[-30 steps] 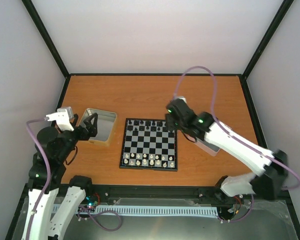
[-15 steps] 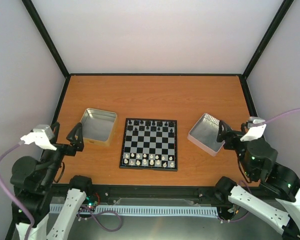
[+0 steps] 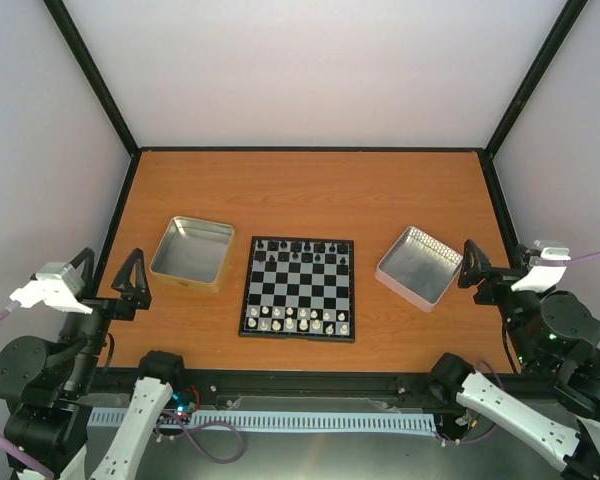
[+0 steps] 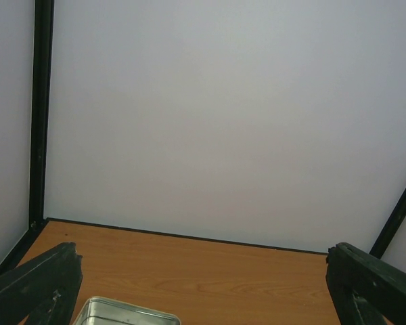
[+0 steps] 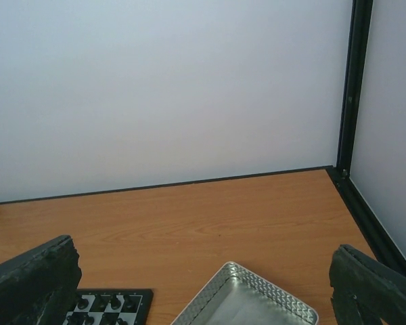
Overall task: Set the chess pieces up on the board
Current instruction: Reset both arms
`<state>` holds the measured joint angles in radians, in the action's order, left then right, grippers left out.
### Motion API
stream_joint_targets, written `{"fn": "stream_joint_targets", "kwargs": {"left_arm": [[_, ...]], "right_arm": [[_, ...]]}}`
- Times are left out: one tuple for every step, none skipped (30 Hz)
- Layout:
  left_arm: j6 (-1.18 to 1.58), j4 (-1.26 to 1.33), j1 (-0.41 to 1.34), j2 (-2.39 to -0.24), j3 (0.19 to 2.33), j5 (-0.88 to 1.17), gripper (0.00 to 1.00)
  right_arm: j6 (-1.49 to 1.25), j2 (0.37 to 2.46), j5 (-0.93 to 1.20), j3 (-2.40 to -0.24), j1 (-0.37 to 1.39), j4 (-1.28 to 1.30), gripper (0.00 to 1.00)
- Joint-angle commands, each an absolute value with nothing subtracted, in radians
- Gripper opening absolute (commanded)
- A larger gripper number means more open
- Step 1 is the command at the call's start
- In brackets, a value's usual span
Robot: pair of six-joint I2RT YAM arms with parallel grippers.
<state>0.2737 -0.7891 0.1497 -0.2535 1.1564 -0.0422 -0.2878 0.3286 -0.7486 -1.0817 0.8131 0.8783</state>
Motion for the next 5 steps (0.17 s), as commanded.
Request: {"fn": "stream_joint_targets", "kwargs": {"left_arm": [[0.256,-0.813,0.149,-0.252,1.165,-0.067,1.00],[0.255,-0.812,0.149,-0.250,1.162,-0.068,1.00],[0.255,-0.811,0.149,-0.249,1.158,-0.068,1.00],[0.254,-0.811,0.149,-0.250,1.155,-0.071,1.00],[0.255,-0.811,0.149,-0.251,1.152,-0.074,1.00]], "right_arm": [[-0.259,0.322,-0.780,-1.075,0.811,0.867,1.00],[-0.258,0.322,-0.781,-1.071,0.811,0.865,1.00],[-0.259,0.321,-0.781,-1.067,0.811,0.863,1.00],[-0.259,0.321,-0.782,-1.064,0.811,0.859,1.00],[-0.259,0.319,-0.783,-1.062,0.811,0.857,1.00]]}}
